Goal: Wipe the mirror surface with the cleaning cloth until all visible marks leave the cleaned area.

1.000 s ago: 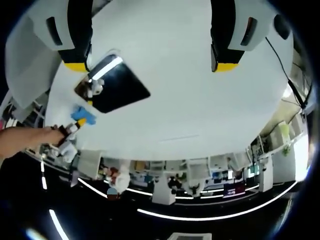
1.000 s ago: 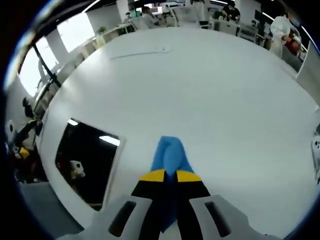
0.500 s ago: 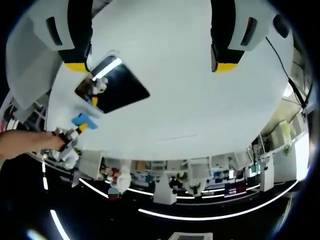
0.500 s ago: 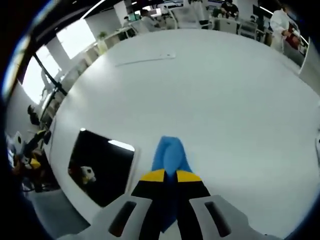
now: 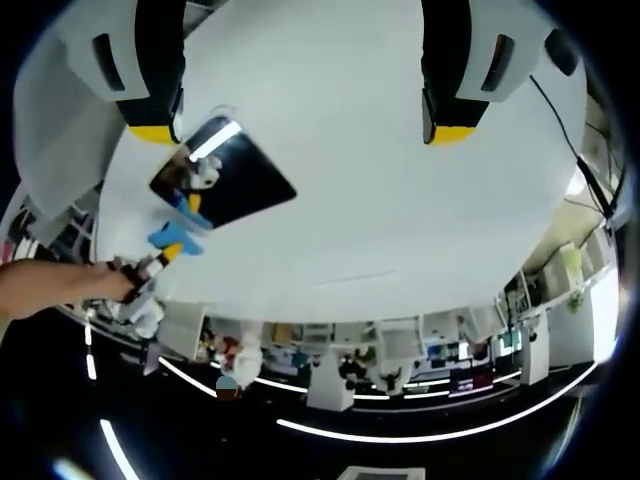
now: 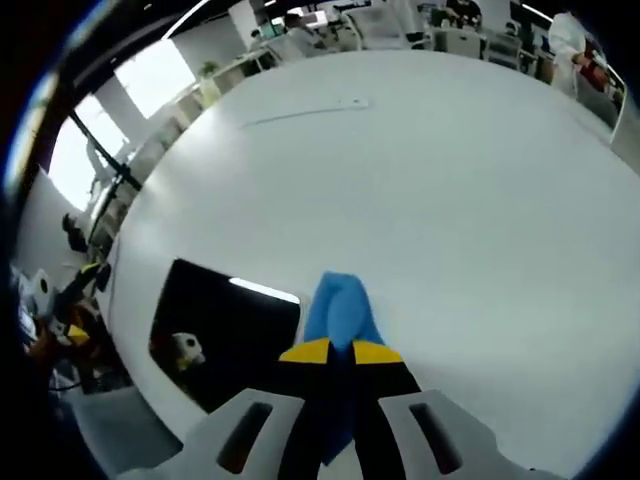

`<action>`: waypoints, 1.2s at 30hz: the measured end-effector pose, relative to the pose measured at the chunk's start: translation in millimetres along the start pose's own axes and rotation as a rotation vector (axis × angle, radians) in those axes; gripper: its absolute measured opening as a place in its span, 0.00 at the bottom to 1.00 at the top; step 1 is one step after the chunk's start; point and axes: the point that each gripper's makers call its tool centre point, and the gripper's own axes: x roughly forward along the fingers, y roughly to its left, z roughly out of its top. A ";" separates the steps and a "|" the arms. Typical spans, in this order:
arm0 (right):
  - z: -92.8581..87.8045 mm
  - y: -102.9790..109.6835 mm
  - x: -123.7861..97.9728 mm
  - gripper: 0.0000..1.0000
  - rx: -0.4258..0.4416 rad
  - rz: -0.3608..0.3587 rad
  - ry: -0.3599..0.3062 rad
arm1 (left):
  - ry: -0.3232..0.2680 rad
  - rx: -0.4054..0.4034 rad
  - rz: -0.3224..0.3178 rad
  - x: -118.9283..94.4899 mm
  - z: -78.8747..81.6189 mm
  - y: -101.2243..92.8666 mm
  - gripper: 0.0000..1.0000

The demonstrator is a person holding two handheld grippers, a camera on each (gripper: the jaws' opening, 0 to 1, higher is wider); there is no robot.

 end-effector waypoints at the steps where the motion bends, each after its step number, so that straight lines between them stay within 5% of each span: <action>1: 0.0 3.7 1.8 0.01 0.001 0.003 0.004 | -0.001 0.000 -0.001 -0.2 0.0 0.6 1.00; 5: 0.1 15.7 8.0 0.01 0.007 0.015 0.012 | -0.035 -0.024 -0.009 -0.8 4.4 2.9 1.00; 36: 5.2 78.7 48.1 0.00 -0.011 0.040 0.062 | -0.009 -0.001 -0.034 -8.1 1.2 17.2 1.00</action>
